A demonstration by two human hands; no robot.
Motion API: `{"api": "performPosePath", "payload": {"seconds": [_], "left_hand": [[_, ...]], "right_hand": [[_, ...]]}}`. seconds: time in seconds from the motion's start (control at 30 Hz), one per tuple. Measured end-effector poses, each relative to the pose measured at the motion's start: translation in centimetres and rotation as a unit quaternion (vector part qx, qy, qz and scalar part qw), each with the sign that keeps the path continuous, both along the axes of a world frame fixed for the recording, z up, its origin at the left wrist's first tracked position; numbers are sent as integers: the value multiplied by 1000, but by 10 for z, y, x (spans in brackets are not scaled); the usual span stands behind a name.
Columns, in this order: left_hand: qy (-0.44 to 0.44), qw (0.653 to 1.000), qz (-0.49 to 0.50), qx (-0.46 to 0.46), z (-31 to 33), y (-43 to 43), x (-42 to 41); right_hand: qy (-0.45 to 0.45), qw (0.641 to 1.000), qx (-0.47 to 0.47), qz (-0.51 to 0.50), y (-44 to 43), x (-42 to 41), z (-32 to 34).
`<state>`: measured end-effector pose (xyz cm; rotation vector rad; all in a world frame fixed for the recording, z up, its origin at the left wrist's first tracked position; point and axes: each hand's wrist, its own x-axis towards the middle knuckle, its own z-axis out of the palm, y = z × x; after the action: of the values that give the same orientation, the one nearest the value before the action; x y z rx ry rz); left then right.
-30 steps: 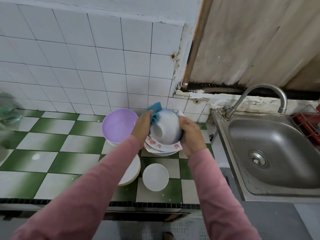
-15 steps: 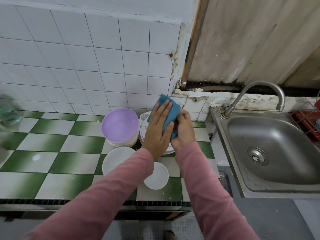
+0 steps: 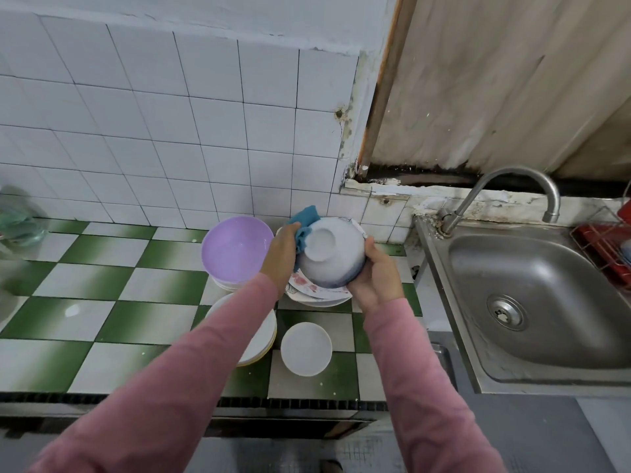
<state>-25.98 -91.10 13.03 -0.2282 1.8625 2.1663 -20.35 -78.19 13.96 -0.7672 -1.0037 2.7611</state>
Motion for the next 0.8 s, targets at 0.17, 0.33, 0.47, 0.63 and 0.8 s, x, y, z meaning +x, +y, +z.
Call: {"api": "performPosePath", "payload": {"seconds": [0.17, 0.33, 0.47, 0.63, 0.8], "left_hand": [[129, 990, 20, -47, -20, 11, 20], [354, 921, -42, -157, -34, 7, 29], [433, 860, -105, -248, -33, 3, 26], [397, 873, -134, -249, -14, 1, 17], [76, 983, -136, -94, 3, 4, 5]], "right_hand": [[16, 988, -140, -56, -13, -5, 1], [8, 994, -89, -59, -18, -7, 6], [-33, 999, 20, -12, -21, -7, -2], [-61, 984, 166, 40, -22, 3, -8], [-55, 979, 193, 19, -5, 16, -10]]}}
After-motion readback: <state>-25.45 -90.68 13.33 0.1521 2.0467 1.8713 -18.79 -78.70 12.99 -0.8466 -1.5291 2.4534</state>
